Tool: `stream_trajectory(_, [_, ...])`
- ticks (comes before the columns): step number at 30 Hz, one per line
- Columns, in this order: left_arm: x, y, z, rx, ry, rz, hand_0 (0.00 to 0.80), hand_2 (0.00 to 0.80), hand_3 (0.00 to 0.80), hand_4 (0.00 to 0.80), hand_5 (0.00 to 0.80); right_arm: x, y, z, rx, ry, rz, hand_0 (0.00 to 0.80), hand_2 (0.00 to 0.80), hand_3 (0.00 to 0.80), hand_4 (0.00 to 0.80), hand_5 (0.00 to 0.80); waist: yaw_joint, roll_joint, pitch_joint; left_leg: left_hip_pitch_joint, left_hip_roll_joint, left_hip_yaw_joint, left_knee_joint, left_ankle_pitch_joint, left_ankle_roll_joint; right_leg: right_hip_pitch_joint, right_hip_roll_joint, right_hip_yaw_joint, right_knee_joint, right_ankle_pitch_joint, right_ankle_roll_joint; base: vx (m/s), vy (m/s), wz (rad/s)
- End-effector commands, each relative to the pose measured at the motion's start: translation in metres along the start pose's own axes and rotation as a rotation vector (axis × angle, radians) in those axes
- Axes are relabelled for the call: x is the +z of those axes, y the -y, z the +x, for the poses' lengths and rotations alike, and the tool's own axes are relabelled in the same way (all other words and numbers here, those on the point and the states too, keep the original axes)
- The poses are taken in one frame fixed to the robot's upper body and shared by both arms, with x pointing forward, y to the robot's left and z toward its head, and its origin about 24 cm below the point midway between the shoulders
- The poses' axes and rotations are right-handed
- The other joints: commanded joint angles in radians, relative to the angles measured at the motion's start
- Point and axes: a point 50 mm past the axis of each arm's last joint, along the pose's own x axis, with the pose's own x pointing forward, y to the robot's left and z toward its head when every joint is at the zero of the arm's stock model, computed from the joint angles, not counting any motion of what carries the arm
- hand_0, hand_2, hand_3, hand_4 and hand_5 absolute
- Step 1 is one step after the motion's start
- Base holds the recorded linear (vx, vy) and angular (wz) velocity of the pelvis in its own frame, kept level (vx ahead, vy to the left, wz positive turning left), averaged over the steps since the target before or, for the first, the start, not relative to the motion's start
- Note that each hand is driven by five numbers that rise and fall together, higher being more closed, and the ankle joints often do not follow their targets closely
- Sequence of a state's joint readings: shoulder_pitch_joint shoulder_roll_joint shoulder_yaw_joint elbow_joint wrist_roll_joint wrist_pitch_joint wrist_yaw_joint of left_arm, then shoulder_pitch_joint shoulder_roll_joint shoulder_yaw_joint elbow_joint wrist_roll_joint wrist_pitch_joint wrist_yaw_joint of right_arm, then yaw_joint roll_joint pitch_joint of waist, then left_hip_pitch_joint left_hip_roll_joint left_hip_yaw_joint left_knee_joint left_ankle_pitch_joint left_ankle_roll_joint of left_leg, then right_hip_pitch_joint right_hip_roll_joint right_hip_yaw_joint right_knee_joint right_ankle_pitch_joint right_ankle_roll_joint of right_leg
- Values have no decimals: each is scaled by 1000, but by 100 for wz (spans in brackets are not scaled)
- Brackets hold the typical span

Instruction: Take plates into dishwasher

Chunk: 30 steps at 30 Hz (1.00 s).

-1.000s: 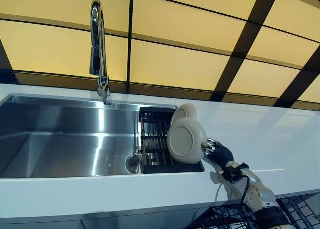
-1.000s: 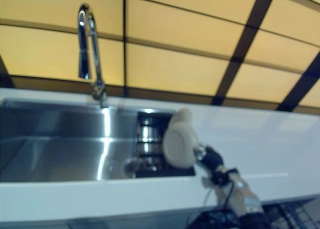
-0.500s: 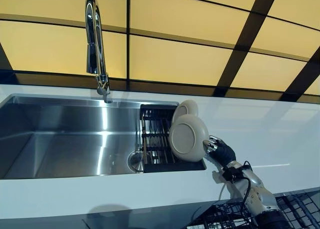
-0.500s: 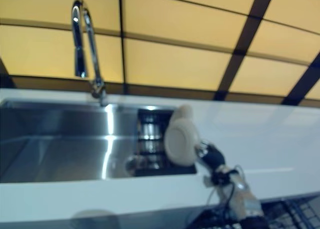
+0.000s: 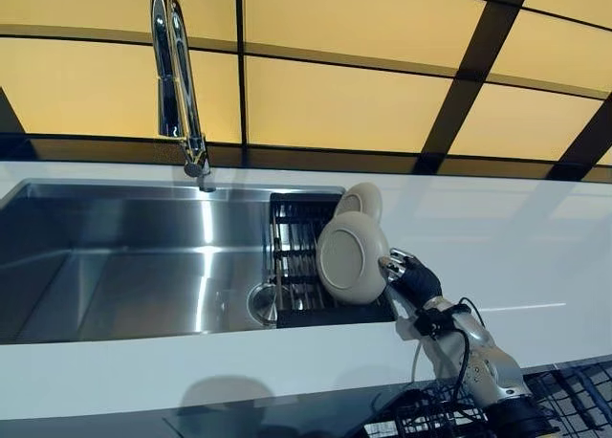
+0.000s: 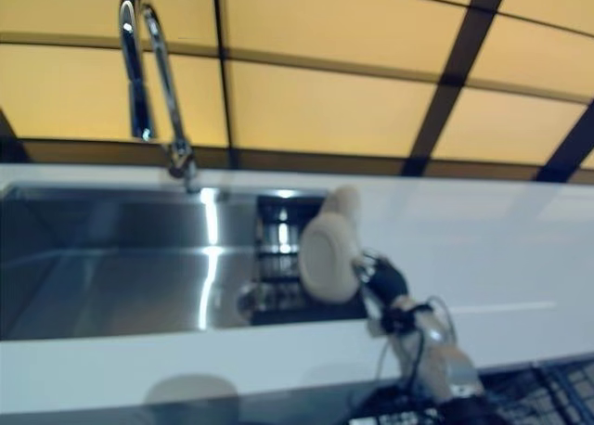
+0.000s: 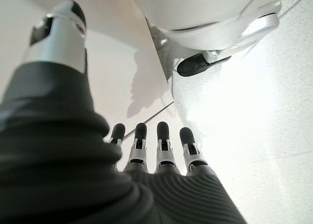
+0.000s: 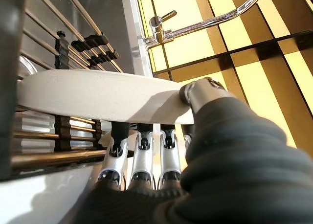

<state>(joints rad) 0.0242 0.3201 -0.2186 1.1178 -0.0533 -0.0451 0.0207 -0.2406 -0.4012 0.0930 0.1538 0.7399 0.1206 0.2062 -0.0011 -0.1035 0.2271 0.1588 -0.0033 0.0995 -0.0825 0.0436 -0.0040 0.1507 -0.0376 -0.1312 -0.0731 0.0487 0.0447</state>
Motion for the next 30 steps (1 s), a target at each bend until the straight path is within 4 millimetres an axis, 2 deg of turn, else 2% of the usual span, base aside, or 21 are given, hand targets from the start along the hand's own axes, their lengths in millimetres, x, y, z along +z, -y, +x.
stream_trajectory(1, [15, 2, 3, -7, 51, 58, 0, 0, 0, 0, 0, 8, -22, 8, 59, 41, 33, 800, 800, 800, 800, 800, 47, -25, -22, -34, -28, -3, 110, -93, 55, -87, -79, -17, 75, 94, 127, 0, 0, 0])
stream_trajectory(20, [8, 2, 1, -17, 38, 60, 0, 0, 0, 0, 0, 50, -37, 10, 73, 211, 49, 800, 800, 800, 800, 800, 46, -21, -38, -29, -28, 4, 95, -86, 49, -69, -71, -15, 54, 88, 112, 0, 0, 0])
stream_trajectory(30, [6, 2, 1, -19, 38, 68, 0, 0, 0, 0, 0, 71, -37, 8, 51, 267, -46, 800, 800, 800, 800, 800, 46, -23, -45, -27, -26, 6, 88, -85, 44, -64, -70, -15, 48, 86, 109, 0, 0, 0])
